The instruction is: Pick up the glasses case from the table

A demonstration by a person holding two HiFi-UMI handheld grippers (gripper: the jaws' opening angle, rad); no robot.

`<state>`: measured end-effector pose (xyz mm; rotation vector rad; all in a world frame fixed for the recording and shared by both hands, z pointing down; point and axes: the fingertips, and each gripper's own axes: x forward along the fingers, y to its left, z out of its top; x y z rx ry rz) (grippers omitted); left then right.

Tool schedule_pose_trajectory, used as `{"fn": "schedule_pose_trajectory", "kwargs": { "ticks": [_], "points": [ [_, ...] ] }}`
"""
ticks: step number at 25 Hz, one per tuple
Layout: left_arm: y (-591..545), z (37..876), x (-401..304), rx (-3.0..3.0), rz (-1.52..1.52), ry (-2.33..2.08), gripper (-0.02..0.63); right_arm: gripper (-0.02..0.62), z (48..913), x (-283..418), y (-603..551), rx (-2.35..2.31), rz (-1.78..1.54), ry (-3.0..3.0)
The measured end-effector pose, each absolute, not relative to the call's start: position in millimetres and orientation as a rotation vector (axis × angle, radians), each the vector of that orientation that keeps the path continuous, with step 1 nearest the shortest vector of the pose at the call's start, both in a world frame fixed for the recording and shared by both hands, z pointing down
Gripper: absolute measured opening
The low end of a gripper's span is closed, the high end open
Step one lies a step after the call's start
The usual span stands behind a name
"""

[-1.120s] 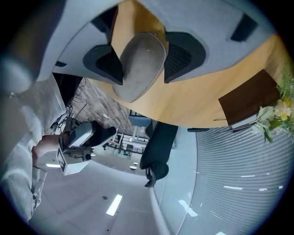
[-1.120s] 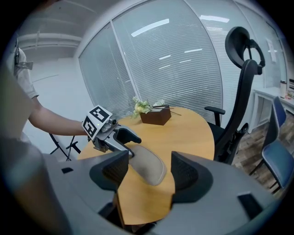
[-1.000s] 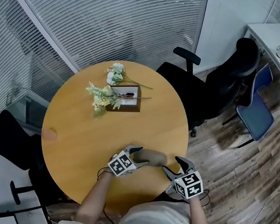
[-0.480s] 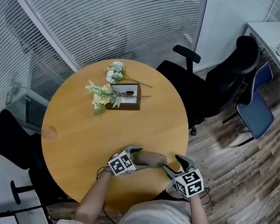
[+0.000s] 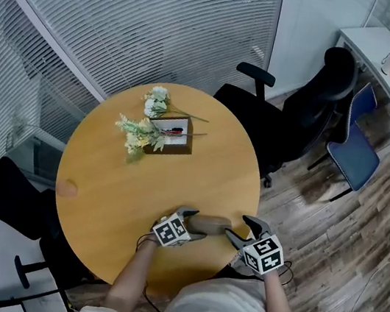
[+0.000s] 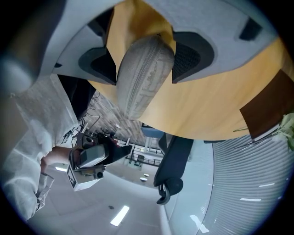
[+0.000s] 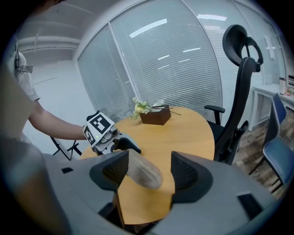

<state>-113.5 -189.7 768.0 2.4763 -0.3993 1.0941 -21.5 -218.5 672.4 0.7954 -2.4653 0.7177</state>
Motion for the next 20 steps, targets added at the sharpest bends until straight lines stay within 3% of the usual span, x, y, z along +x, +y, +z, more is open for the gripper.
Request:
{"fn": "schedule_pose_trajectory", "kwargs": {
  "ticks": [20],
  "points": [
    [-167, 786, -104, 2.537, 1.342, -0.235, 0.349, 0.275, 672, -22, -216, 0.814, 0.722, -2.461]
  ]
}}
